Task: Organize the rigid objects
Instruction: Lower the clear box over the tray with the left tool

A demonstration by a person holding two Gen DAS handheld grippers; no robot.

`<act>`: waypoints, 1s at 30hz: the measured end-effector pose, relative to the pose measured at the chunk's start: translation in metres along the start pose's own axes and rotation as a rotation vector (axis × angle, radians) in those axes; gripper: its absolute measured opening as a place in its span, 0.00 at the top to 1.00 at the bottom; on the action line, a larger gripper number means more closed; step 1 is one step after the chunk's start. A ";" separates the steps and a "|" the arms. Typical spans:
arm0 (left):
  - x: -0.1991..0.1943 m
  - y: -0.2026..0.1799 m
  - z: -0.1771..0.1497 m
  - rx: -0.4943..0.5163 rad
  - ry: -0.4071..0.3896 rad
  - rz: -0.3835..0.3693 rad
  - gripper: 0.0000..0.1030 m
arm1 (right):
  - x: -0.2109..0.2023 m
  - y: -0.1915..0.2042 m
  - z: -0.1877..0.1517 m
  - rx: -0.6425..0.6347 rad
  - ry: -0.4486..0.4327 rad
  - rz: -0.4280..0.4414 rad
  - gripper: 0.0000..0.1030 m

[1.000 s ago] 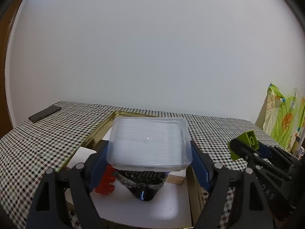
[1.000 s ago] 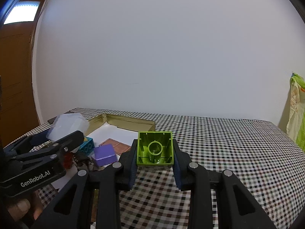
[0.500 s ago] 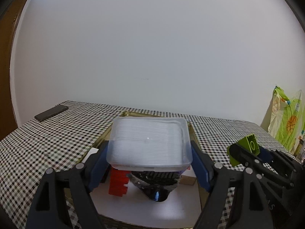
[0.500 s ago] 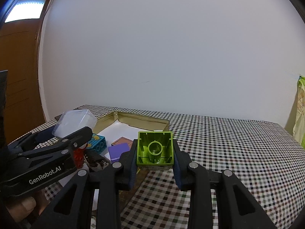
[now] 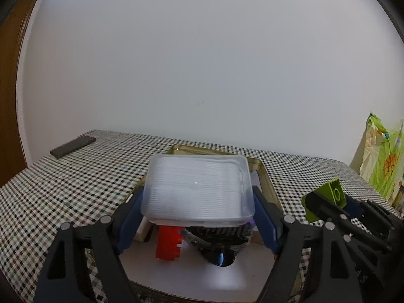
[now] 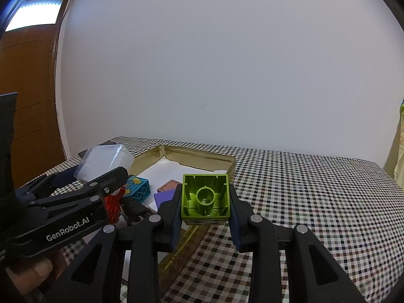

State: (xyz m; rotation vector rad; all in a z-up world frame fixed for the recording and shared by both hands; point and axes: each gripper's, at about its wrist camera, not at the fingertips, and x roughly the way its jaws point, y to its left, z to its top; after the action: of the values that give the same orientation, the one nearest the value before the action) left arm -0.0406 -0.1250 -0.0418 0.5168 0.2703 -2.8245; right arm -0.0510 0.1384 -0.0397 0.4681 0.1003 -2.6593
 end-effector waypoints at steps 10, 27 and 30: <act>0.000 0.002 0.001 0.002 0.010 0.011 0.23 | 0.005 0.009 0.003 -0.014 0.017 0.022 0.67; 0.002 0.015 0.007 0.010 0.042 0.045 0.23 | 0.039 0.018 0.002 -0.004 0.051 0.063 0.67; 0.004 0.014 0.012 0.032 0.051 0.046 0.23 | 0.045 0.018 0.005 -0.006 0.068 0.071 0.67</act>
State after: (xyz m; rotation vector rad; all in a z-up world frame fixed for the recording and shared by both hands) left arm -0.0439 -0.1422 -0.0340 0.5941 0.2208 -2.7779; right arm -0.0824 0.1034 -0.0503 0.5501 0.1097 -2.5732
